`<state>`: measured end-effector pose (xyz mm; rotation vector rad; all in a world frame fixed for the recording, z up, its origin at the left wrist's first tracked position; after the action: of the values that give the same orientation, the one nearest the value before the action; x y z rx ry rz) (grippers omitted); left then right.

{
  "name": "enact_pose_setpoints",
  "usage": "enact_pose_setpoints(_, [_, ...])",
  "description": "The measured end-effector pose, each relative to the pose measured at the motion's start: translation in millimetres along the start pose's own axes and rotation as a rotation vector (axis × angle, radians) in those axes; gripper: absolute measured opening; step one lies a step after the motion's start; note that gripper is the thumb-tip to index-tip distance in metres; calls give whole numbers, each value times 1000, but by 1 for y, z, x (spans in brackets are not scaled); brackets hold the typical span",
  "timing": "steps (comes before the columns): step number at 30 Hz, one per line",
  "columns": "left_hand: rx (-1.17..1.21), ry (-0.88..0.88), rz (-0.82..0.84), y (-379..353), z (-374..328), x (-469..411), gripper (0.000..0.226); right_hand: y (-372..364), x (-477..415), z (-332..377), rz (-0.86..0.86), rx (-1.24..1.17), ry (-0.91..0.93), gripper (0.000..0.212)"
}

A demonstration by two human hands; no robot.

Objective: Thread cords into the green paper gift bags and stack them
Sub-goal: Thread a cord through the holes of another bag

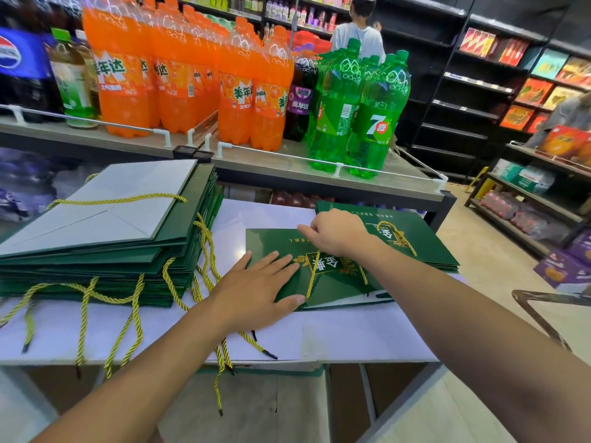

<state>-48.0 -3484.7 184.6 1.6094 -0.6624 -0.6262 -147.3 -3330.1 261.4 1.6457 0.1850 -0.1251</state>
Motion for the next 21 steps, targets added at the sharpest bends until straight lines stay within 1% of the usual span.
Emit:
enact_pose_setpoints(8, [-1, -11, -17, -1, 2, -2, 79, -16, 0, 1, -57, -15, -73, 70])
enact_pose_setpoints(13, [7, -1, -52, 2, 1, 1, 79, -18, 1, 0, 16, -59, -60, 70])
enact_pose_setpoints(16, [17, 2, -103, 5, 1, 1, 79, -5, 3, -11, 73, -204, -65, 72])
enact_pose_setpoints(17, [18, 2, -114, 5, 0, 2, 79, 3, 5, -18, 77, -238, -71, 69])
enact_pose_setpoints(18, [17, 0, -120, 5, 0, 2, 79, 9, 8, -27, 72, -250, -84, 61])
enact_pose_setpoints(20, [15, -1, -127, 5, -1, 2, 78, 19, 19, -57, 61, -221, -182, 43])
enact_pose_setpoints(21, [16, -1, -131, 5, -1, 3, 78, 22, 28, -75, 60, -189, -258, 42])
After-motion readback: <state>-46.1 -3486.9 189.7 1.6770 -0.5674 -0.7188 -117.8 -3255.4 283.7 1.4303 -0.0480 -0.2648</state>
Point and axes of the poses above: each hand's wrist, its own x-axis away from the middle knuckle, its own y-axis out of the back of the hand, z = x × y, the point moved 6 cm from there along -x, towards the middle knuckle, and after that the axes turned 14 degrees about -y, right-handed, at the moved point
